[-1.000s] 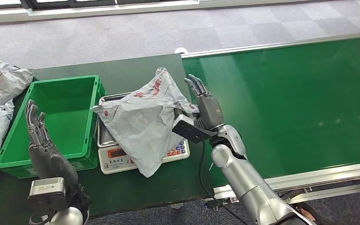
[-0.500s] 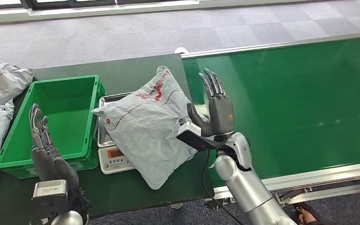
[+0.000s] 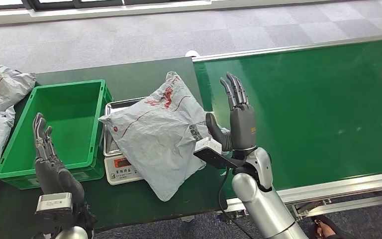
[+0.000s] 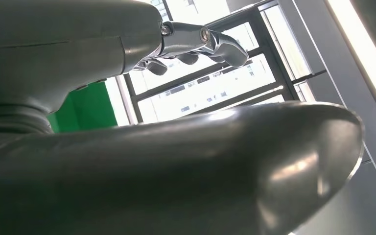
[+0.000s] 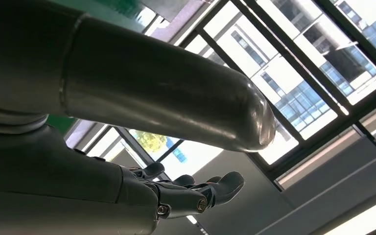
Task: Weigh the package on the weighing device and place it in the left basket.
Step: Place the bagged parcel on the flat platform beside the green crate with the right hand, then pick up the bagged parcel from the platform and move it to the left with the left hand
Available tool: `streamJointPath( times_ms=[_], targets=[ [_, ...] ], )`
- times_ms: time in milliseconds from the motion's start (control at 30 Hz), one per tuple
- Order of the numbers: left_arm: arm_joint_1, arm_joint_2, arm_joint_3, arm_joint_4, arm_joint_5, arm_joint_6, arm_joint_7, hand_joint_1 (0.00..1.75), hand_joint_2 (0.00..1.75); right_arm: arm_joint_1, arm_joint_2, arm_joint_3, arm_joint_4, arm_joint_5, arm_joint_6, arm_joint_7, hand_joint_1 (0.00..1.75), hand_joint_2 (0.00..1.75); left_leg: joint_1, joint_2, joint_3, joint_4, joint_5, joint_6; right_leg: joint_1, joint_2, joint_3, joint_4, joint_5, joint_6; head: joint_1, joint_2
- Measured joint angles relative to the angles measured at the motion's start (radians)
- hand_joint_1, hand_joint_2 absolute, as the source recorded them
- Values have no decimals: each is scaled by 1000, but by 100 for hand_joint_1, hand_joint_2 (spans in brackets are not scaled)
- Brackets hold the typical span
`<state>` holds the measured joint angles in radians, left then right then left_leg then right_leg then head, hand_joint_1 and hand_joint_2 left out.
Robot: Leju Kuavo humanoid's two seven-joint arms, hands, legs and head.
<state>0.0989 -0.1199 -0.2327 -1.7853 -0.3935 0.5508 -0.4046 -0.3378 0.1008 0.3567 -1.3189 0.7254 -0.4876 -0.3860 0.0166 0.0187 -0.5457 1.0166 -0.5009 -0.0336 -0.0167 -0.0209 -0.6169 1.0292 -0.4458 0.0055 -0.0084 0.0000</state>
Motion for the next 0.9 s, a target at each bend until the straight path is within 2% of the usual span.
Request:
streamJointPath(
  times_ms=[200, 267, 333, 400, 467, 500, 567, 667, 767, 900],
  targets=[
    [4, 0, 2, 0, -52, 4, 6, 0, 0, 165, -25, 0, -239, -149, -18, -80, 0, 0, 0, -1, -1, 0, -1, 0, 0, 0, -1, 0, -1, 0, 0, 0],
    [4, 0, 4, -1, -93, 4, 24, 0, 87, 229, -32, 0, -340, -171, -20, -101, 0, 0, 0, 0, -1, 0, -2, 0, 0, 0, -2, 0, -1, 0, 0, 0],
    [-13, 11, 1, 5, -194, -44, 80, 0, 175, 292, -35, -8, -435, -184, -32, -114, 0, 87, 0, -1, -1, 0, -2, 1, 0, -1, -2, -1, -2, 1, 0, 0],
    [-82, 43, -17, 47, -399, -180, 170, 0, 175, 349, -37, -34, -516, -209, -38, -134, 0, 175, -1, -3, -2, 0, -2, 2, 0, -5, -1, -1, -3, 2, 0, 0],
    [-186, 80, -48, 134, -603, -326, 220, 0, 175, 383, -38, -70, -571, -235, -24, -165, 0, 175, -1, -5, -5, 0, 0, 2, -1, -9, 0, -1, -1, 0, 0, 0],
    [-241, 98, -65, 188, -652, -376, 222, 0, 175, 394, -38, -86, -588, -243, -13, -178, 0, 175, -1, -4, -7, 0, 0, 1, -1, -7, 0, -1, 0, -1, 0, 0],
    [-352, 131, -107, 297, -674, -447, 212, 0, 175, 410, -38, -109, -609, -251, 3, -190, 0, 175, -1, 1, -10, 0, 1, 0, -1, -4, -2, -1, 3, -2, 0, 0],
    [-488, 176, -173, 442, -664, -495, 196, 0, 175, 423, -38, -125, -620, -255, 14, -190, 0, 175, -1, 4, -9, 0, 3, -1, -1, 0, -3, -1, 6, -2, 0, 0],
    [-555, 199, -217, 526, -660, -502, 192, 0, 175, 428, -38, -135, -623, -255, 15, -190, 0, 175, -1, 5, -3, 0, 6, -1, 0, 2, -4, 0, 8, -3, 0, 0],
    [-589, 217, -247, 579, -657, -501, 193, 0, 175, 430, -38, -141, -626, -255, 14, -191, 0, 175, -1, 5, -3, 0, 6, -1, 0, 3, -6, 0, 9, -3, 0, 0]
  ],
)
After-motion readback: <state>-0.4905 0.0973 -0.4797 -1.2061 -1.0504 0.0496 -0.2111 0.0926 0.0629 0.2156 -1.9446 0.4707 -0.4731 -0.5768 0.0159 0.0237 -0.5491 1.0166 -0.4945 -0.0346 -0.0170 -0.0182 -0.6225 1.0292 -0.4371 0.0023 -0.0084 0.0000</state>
